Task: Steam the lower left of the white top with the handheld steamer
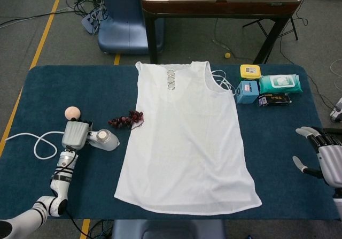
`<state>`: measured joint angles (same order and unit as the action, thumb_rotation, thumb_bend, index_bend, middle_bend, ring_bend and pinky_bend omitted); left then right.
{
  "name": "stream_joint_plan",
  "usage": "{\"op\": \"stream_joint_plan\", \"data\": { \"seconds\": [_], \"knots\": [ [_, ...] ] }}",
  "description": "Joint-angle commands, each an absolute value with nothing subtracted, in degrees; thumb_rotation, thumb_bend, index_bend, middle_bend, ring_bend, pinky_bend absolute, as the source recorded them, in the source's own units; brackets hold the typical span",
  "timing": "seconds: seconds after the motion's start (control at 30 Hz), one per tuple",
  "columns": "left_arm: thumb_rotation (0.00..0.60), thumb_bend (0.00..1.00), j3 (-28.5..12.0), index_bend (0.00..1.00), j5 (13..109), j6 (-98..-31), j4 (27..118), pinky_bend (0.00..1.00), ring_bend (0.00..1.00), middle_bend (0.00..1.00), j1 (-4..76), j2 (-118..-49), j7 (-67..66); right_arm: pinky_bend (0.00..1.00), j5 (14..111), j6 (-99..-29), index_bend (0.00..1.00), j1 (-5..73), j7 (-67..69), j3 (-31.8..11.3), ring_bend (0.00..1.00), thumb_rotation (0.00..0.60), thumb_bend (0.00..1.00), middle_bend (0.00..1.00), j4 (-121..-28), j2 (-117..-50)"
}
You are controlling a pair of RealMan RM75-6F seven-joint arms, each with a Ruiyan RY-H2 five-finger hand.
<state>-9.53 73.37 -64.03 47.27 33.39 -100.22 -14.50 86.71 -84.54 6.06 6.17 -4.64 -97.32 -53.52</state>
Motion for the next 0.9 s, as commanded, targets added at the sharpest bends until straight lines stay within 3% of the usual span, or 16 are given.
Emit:
{"op": "stream_joint_plan", "data": {
  "seconds": [0.03, 0.4, 0.7, 0.9],
  "knots": [
    [0.6, 0.28, -9.16, 0.61, 73.83, -63.57, 46.74, 0.38, 0.51, 0.62, 33.63, -100.57, -14.26, 0.22, 86.65, -84.58, 0.22, 5.96, 6.14, -4.59, 0.15, 0.6, 0.29, 0.22, -97.37, -53.48],
    [0.6, 0.4, -8.59, 0.64, 74.53, -60.77, 46.79, 0.5, 0.62, 0.74, 34.39, -99.95, -12.83, 0.22, 86.38, -84.63, 0.22, 5.61, 6.12, -4.51, 0.15, 0.6, 0.29, 0.22, -97.44, -53.5],
    [0.6, 0.4, -10.38, 0.61, 73.08, -58.91, 50.04, 0.61, 0.67, 0.78, 34.26, -97.34, -6.39, 0.22, 86.56, -84.5, 0.22, 5.67, 5.66, -4.53, 0.15, 0.6, 0.29, 0.22, -97.93, -53.46],
    [0.6, 0.34, -11.69, 0.62, 71.61, -57.42, 53.35, 0.66, 0.69, 0.8, 34.02, -94.79, -2.53, 0.22, 86.73, -84.4, 0.22, 5.78, 5.15, -4.56, 0.15, 0.6, 0.29, 0.22, -98.45, -53.44]
  ]
}}
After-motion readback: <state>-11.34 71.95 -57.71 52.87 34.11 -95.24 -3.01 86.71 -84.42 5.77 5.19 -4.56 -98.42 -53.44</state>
